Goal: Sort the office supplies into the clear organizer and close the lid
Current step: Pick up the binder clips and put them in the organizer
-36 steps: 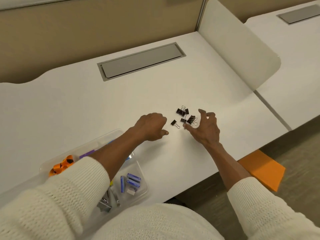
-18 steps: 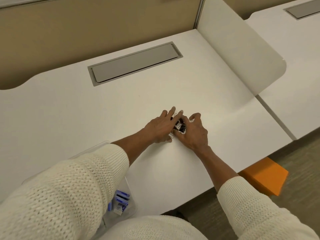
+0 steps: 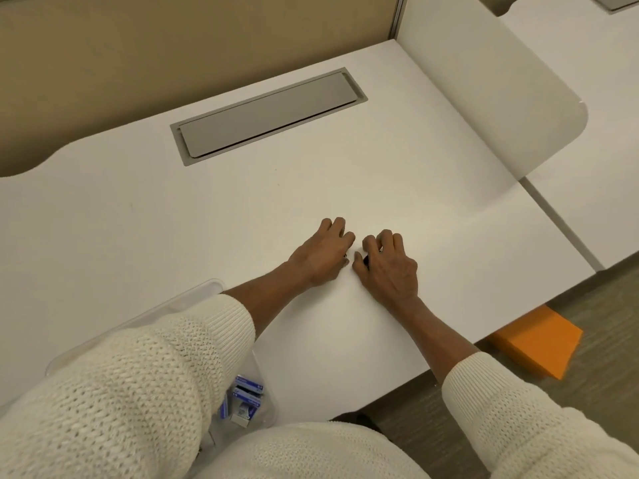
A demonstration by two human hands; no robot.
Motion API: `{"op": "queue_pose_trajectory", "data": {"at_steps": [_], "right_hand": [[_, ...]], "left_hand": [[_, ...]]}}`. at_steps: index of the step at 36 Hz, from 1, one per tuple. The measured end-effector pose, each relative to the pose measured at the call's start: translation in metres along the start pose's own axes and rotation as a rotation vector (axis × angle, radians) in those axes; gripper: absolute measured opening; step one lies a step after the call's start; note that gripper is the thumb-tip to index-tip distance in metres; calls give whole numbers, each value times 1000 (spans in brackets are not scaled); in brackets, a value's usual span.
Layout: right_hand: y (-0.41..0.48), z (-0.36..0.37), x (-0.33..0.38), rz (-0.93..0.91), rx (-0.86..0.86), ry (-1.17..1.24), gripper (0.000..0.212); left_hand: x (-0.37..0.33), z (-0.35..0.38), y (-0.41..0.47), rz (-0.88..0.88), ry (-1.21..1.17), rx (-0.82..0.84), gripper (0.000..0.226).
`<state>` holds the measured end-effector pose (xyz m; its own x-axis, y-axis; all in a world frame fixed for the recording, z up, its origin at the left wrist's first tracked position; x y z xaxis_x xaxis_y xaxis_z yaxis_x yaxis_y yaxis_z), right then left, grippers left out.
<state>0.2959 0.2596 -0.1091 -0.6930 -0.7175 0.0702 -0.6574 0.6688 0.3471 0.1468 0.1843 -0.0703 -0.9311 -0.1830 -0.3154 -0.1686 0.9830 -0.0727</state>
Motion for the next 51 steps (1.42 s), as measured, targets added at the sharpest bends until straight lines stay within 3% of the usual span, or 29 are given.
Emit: {"op": "queue_pose_trajectory", "data": {"at_steps": [8,16,18,27,35,43,51], "right_hand": [[2,-7,-1,61,18,88,25],[3,-14,-5,52,-8,31,28],[5,-18,-5,64,-12,44,29],[17,-23,-28,522,153,504,29],[-1,-32,-41,374,301,473,38],[-28,-33,-22,264,372,353,37],[-27,-37,4,228,403,328,29]], "left_hand": [[-7,0,-15,-66,-56,83,51],[-10,-3,-24,-91,-76,39,25],[-11,-1,-26,-131,-121,31,29],[3,3,-32,-192,-178,-26,29],[9,-11,-44,-275,-269,-9,26],[5,-30,-76,-495,-597,-101,22],[6,-57,-137,-568,-761,-202,21]]}}
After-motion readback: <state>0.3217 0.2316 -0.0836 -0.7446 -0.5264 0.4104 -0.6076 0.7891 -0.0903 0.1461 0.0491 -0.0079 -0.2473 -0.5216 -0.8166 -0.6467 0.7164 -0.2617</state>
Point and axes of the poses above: each hand's wrist, its own y-axis towards the middle knuckle, its own z-axis out of the palm, x = y × z, the point moved 2 cm from there along y, towards the middle knuckle, and after that the axes turned 6 degrees about -x, right-handed, at the moved point
